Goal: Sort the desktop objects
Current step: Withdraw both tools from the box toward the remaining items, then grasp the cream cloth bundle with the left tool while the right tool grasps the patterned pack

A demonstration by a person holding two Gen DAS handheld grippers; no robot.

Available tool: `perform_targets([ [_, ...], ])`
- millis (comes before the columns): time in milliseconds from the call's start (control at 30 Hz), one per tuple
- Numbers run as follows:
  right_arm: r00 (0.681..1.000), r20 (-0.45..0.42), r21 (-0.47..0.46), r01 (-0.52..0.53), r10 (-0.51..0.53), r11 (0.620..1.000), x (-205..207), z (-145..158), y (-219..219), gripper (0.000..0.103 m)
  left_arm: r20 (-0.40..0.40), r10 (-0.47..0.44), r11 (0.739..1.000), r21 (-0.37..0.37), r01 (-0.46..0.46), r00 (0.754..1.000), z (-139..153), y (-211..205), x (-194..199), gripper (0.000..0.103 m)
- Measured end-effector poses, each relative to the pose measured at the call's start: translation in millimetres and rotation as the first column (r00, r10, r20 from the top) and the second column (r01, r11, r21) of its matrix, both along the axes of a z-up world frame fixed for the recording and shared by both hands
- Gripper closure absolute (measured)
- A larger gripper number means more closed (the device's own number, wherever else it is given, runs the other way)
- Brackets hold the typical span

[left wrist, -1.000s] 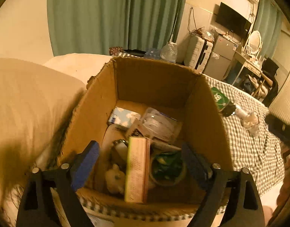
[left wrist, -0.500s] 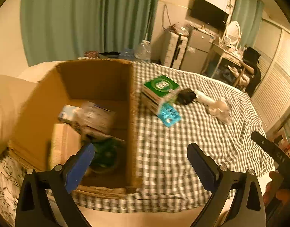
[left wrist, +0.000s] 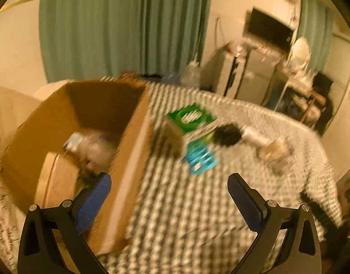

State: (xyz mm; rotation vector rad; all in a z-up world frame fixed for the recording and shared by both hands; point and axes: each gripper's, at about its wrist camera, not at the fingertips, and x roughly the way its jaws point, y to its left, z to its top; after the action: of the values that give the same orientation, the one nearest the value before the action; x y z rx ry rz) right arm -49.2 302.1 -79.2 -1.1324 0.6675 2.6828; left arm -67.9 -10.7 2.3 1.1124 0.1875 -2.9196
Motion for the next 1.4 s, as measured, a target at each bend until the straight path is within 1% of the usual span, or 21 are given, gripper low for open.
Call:
perform_targets([
  [33,1.0,0.01,0.001,-0.003,0.003,1.0,-6,-5,2,0.013,-0.018,-0.009,1.0,0.001,0.009,1.0,5,5,-2,0.0],
  [100,1.0,0.019,0.003,-0.008,0.008,1.0,-16,-11,5,0.013,-0.047,-0.059,0.998,-0.003,0.059,0.997,14,21,-12,0.0],
  [167,1.0,0.016,0.01,-0.013,0.012,1.0,-24,-14,7,0.013,-0.044,-0.113,0.993,-0.023,0.112,0.993,14,38,-26,0.0],
  [200,1.0,0.009,0.019,-0.017,0.016,1.0,-30,-14,9,0.013,-0.045,-0.125,0.992,-0.037,0.124,0.991,11,46,-34,0.0],
  [267,1.0,-0.003,0.03,-0.019,0.019,0.999,-38,-15,15,0.013,-0.03,-0.138,0.989,-0.056,0.136,0.99,-1,59,-52,0.0],
  [400,0.999,-0.032,0.028,-0.014,0.015,1.0,-59,-18,29,0.013,0.032,-0.121,0.991,-0.051,0.123,0.992,-31,71,-83,0.0],
  [533,1.0,-0.027,0.001,-0.004,0.004,1.0,-88,-28,44,0.013,0.074,-0.121,0.991,-0.056,0.125,0.99,-56,84,-103,0.0],
  [600,1.0,-0.01,0.003,-0.003,0.003,1.0,-100,-35,47,0.013,0.081,-0.149,0.987,-0.056,0.154,0.986,-67,93,-108,0.0],
  [667,1.0,0.012,0.019,-0.003,0.003,1.0,-115,-44,50,0.013,0.086,-0.173,0.98,-0.086,0.18,0.981,-78,107,-112,0.0],
  [700,1.0,0.019,0.016,-0.004,0.004,1.0,-122,-49,53,0.013,0.09,-0.196,0.975,-0.093,0.204,0.976,-84,114,-115,0.0],
  [767,1.0,0.025,-0.02,-0.008,0.009,1.0,-133,-57,58,0.013,0.093,-0.231,0.965,-0.105,0.24,0.969,-93,126,-119,0.0],
  [833,0.999,0.039,-0.029,-0.01,0.011,1.0,-140,-64,61,0.013,0.101,-0.259,0.957,-0.111,0.269,0.961,-103,138,-126,0.0],
  [867,0.999,0.036,-0.017,-0.016,0.017,1.0,-141,-65,60,0.018,0.108,-0.27,0.954,-0.106,0.281,0.957,-106,143,-128,0.0],
  [900,0.999,0.037,-0.001,-0.028,0.028,1.0,-141,-65,59,0.032,0.117,-0.286,0.949,-0.099,0.298,0.951,-111,148,-131,0.0],
  [1000,0.996,0.052,-0.011,-0.075,0.076,0.997,-136,-61,60,0.064,0.125,-0.314,0.942,-0.087,0.325,0.941,-119,163,-138,0.0],
  [1033,0.996,0.044,-0.01,-0.074,0.075,0.997,-131,-58,63,0.071,0.124,-0.326,0.938,-0.08,0.337,0.937,-122,169,-141,0.0],
  [1167,0.999,0.004,-0.021,-0.044,0.044,0.999,-111,-42,74,0.074,0.111,-0.404,0.911,-0.04,0.411,0.908,-128,198,-151,0.0],
  [1233,1.0,-0.005,-0.003,-0.014,0.014,1.0,-101,-34,81,0.074,0.096,-0.438,0.897,-0.008,0.441,0.894,-129,211,-155,0.0],
  [1300,1.0,-0.012,-0.007,0.012,-0.012,1.0,-92,-31,89,0.074,0.096,-0.486,0.874,0.025,0.486,0.869,-132,226,-161,0.002],
  [1333,0.999,-0.014,-0.021,0.034,-0.034,0.999,-88,-31,95,0.074,0.102,-0.504,0.864,0.035,0.503,0.858,-134,232,-163,0.009],
  [1400,0.998,-0.009,-0.042,0.06,-0.061,0.997,-84,-32,106,0.074,0.149,-0.542,0.839,0.046,0.541,0.827,-144,244,-169,0.027],
])
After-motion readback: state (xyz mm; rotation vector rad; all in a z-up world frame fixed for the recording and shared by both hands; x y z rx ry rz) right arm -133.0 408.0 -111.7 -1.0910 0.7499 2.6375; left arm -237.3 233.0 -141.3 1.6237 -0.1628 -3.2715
